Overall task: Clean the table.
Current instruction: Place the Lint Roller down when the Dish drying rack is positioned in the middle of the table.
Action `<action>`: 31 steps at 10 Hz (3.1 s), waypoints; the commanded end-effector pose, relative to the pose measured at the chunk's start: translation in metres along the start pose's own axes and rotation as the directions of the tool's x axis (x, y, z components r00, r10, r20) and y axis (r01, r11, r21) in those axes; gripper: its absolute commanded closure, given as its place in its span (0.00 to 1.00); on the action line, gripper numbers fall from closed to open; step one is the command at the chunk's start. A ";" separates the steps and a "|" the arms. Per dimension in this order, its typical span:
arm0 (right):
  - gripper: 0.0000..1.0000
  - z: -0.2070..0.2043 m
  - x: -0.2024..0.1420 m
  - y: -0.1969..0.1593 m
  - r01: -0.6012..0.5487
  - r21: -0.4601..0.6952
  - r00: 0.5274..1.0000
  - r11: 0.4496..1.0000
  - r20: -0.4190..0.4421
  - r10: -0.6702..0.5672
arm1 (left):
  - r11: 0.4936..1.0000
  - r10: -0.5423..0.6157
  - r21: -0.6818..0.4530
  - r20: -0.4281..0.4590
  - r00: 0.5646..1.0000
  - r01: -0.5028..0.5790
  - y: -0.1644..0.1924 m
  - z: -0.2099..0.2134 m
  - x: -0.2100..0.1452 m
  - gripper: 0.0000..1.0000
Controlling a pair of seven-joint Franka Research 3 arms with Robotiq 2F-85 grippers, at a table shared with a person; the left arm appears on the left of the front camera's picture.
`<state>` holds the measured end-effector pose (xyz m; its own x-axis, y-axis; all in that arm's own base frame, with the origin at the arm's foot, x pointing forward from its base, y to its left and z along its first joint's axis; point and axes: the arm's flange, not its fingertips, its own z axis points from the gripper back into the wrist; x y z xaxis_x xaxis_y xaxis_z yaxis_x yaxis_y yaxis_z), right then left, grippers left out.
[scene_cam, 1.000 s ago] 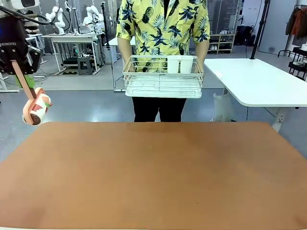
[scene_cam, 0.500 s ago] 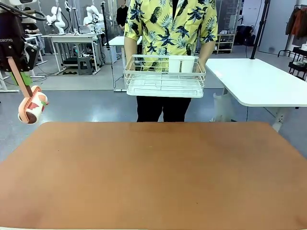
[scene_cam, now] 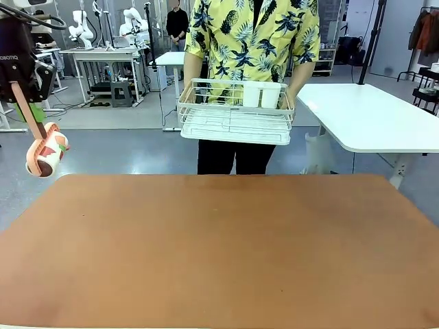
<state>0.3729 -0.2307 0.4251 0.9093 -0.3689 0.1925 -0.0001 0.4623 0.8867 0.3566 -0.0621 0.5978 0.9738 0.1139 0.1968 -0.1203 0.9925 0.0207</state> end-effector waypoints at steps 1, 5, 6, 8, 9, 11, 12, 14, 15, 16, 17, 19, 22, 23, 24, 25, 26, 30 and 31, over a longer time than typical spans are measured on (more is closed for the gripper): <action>0.00 0.002 -0.002 0.002 -0.014 0.004 1.000 1.000 -0.008 0.014 | 1.000 -0.006 0.022 -0.005 1.000 0.006 0.002 0.006 -0.001 0.79; 0.00 0.002 -0.002 0.002 -0.014 0.004 1.000 1.000 -0.008 0.014 | 1.000 -0.006 0.022 -0.005 1.000 0.006 0.002 0.006 -0.001 0.79; 0.00 0.002 -0.002 0.002 -0.014 0.004 1.000 1.000 -0.008 0.014 | 1.000 -0.006 0.022 -0.005 1.000 0.006 0.002 0.006 -0.001 0.79; 0.00 0.002 -0.002 0.002 -0.014 0.004 1.000 1.000 -0.008 0.014 | 1.000 -0.006 0.022 -0.005 1.000 0.006 0.002 0.006 -0.001 0.79; 0.00 0.002 -0.002 0.002 -0.014 0.004 1.000 1.000 -0.008 0.014 | 1.000 -0.006 0.022 -0.005 1.000 0.006 0.002 0.006 -0.001 0.79; 0.00 0.002 -0.002 0.002 -0.014 0.004 1.000 1.000 -0.008 0.014 | 1.000 -0.006 0.022 -0.005 1.000 0.006 0.002 0.006 -0.001 0.79; 0.00 0.002 -0.002 0.002 -0.014 0.004 1.000 1.000 -0.008 0.014 | 1.000 -0.006 0.022 -0.005 1.000 0.006 0.002 0.006 -0.001 0.79; 0.00 0.002 -0.002 0.002 -0.014 0.004 1.000 1.000 -0.008 0.014 | 1.000 -0.006 0.022 -0.005 1.000 0.006 0.002 0.006 -0.001 0.79; 0.00 0.002 -0.002 0.002 -0.014 0.004 1.000 1.000 -0.008 0.014 | 1.000 -0.006 0.022 -0.005 1.000 0.006 0.002 0.006 -0.001 0.79; 0.00 0.002 -0.002 0.002 -0.014 0.004 1.000 1.000 -0.008 0.014 | 1.000 -0.006 0.022 -0.005 1.000 0.006 0.002 0.006 -0.001 0.79; 0.00 0.002 -0.002 0.002 -0.014 0.004 1.000 1.000 -0.008 0.014 | 1.000 -0.006 0.022 -0.005 1.000 0.006 0.002 0.006 -0.001 0.79; 0.00 0.002 -0.002 0.002 -0.014 0.004 1.000 1.000 -0.008 0.014 | 1.000 -0.006 0.022 -0.005 1.000 0.006 0.002 0.006 -0.001 0.79; 0.00 0.002 -0.002 0.002 -0.014 0.004 1.000 1.000 -0.008 0.014 | 1.000 -0.006 0.022 -0.005 1.000 0.006 0.002 0.006 -0.001 0.79; 0.00 0.002 -0.002 0.002 -0.014 0.004 1.000 1.000 -0.008 0.014 | 1.000 -0.006 0.022 -0.005 1.000 0.006 0.002 0.006 -0.001 0.79; 0.00 0.002 -0.002 0.002 -0.014 0.004 1.000 1.000 -0.008 0.014 | 1.000 -0.006 0.022 -0.005 1.000 0.006 0.002 0.006 -0.001 0.79; 0.00 0.002 -0.002 0.002 -0.014 0.004 1.000 1.000 -0.008 0.014 | 1.000 -0.006 0.022 -0.005 1.000 0.006 0.002 0.006 -0.001 0.79; 0.00 0.002 -0.002 0.002 -0.014 0.004 1.000 1.000 -0.008 0.014 | 1.000 -0.006 0.022 -0.005 1.000 0.006 0.002 0.006 -0.001 0.79; 0.00 0.002 -0.002 0.002 -0.014 0.004 1.000 1.000 -0.008 0.014 | 1.000 -0.006 0.022 -0.005 1.000 0.006 0.002 0.006 -0.001 0.79; 0.00 0.002 -0.002 0.002 -0.014 0.004 1.000 1.000 -0.008 0.014 | 1.000 -0.006 0.022 -0.005 1.000 0.006 0.002 0.006 -0.001 0.79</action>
<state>0.3729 -0.2307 0.4250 0.9093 -0.3689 0.1925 -0.0001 0.4623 0.8867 0.3566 -0.0621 0.5978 0.9738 0.1139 0.1967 -0.1203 0.9925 0.0208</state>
